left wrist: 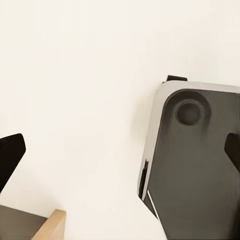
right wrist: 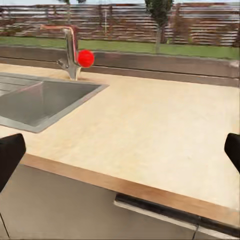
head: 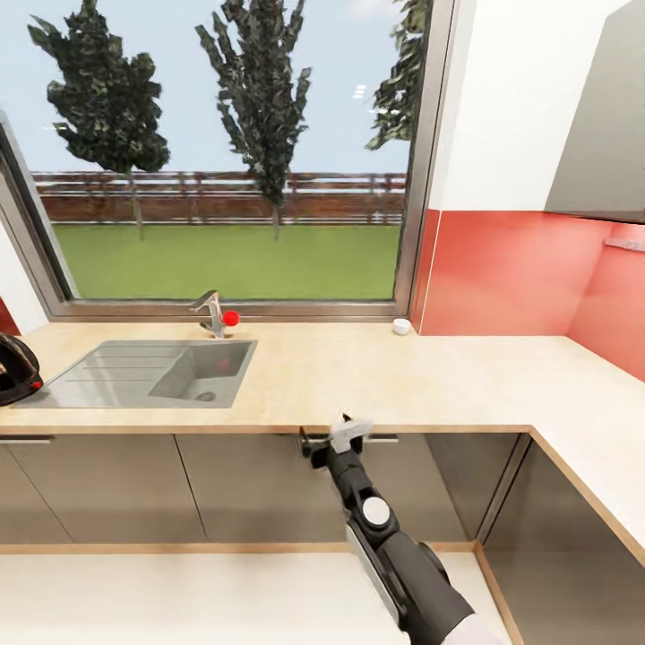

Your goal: Set up a coffee station on the kitchen countertop: keep the coffee maker on the countertop, move the bottle of coffee from the kitchen shelf to the counter next to the coffee maker, place a paper coffee filter on top of the coffee maker, put the saucer next to the coffee maker with the coffee cup on the saucer, and place the electric kettle next to the coffee maker.

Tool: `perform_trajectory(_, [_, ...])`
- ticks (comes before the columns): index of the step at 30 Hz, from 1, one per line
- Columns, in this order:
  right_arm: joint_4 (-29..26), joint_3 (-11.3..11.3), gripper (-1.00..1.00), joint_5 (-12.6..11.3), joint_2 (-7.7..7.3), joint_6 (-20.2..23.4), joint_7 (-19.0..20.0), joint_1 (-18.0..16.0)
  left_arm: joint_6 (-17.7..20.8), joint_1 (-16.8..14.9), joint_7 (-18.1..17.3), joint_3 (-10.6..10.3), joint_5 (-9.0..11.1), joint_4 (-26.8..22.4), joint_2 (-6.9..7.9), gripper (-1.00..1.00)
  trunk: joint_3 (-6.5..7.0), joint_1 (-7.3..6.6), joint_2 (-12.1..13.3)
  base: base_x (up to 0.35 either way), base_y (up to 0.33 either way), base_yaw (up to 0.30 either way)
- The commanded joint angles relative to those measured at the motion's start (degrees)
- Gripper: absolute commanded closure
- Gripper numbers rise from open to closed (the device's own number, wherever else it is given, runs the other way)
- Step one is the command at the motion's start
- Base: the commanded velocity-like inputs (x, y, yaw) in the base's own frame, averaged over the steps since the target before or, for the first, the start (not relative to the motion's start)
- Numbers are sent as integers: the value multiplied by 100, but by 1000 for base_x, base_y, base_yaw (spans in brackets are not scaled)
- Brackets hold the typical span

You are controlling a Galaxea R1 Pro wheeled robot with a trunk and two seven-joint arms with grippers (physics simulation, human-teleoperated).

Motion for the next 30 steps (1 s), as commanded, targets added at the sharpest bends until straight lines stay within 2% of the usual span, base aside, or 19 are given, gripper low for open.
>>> perform_trajectory(1, [-133, -28, -100, -4, 0, 152, -324, -222, -4, 1, 13, 36, -60, -7, 0, -100, -12, 4, -11, 0, 0, 0])
perform_trajectory(3, [-223, -145, -100, -11, 0, 485, -623, -603, 5, 5, 11, 31, -61, -3, 3, -100, -12, 4, -11, 0, 0, 0])
perform_trajectory(4, [-240, -291, -100, -14, 0, 717, -732, -914, 9, 12, 9, 28, -65, -1, 4, -100, -12, 4, -11, 0, 0, 0])
perform_trajectory(6, [-222, -496, -100, -20, 0, 902, -788, -1243, 6, 24, 6, 25, -67, 7, 4, -100, -12, 4, -11, 0, 0, 0])
perform_trajectory(9, [97, -972, -100, -66, 0, 1219, -831, -2019, -2, 24, 5, 19, -68, 34, 6, -100, -12, 4, -11, 0, 0, 0])
perform_trajectory(13, [1342, -1370, -100, -92, -3, 1468, -837, -3263, -5, 20, 4, 17, -69, 45, 5, -100, -12, 4, -11, 0, 0, 0])
perform_trajectory(14, [1541, -1398, -100, -95, -6, 1480, -837, -3416, -5, 20, 4, 17, -69, 47, 5, -100, -12, 4, -11, 0, 0, 0])
perform_trajectory(16, [2296, -1472, -100, -100, -19, 1506, -837, -3986, -2, 18, 4, 17, -69, 59, 5, -100, -12, 4, -11, 0, 0, 0])
perform_trajectory(18, [2769, -1497, -100, -116, -25, 1513, -837, -4351, 1, 14, 1, 17, -69, 68, 1, -100, -12, 4, -11, 0, 0, 0])
perform_trajectory(20, [3392, -1516, -100, -215, -38, 1524, -837, -4907, 3, 12, -8, 12, -69, 77, -4, -100, -12, 4, -11, 0, 0, 0])
perform_trajectory(23, [3697, -1532, -100, -349, -96, 1527, -837, -5321, 19, 11, -13, 16, -67, 141, 2, -100, -12, 4, -11, 75, 0, 0])
perform_trajectory(27, [4088, -1538, -100, -396, -154, 1517, -822, -5443, 87, 12, -7, 14, -68, 213, 4, -100, -12, 4, -11, 276, 0, 0])
perform_trajectory(28, [4258, -1531, -100, -405, -202, 1511, -792, -5454, 237, 11, -6, 11, -68, 296, 8, -100, -12, 4, -11, 328, 0, 0])
perform_trajectory(29, [4383, -1517, -100, -404, -303, 1515, -556, -5460, 594, 11, -5, 9, -92, 370, 62, -100, -12, 4, -11, 336, 0, 0])
perform_trajectory(30, [4394, -1518, -100, -404, -313, 1516, -512, -5461, 633, 11, -5, 9, -101, 375, 83, -100, -12, 4, -11, 336, 0, 0])
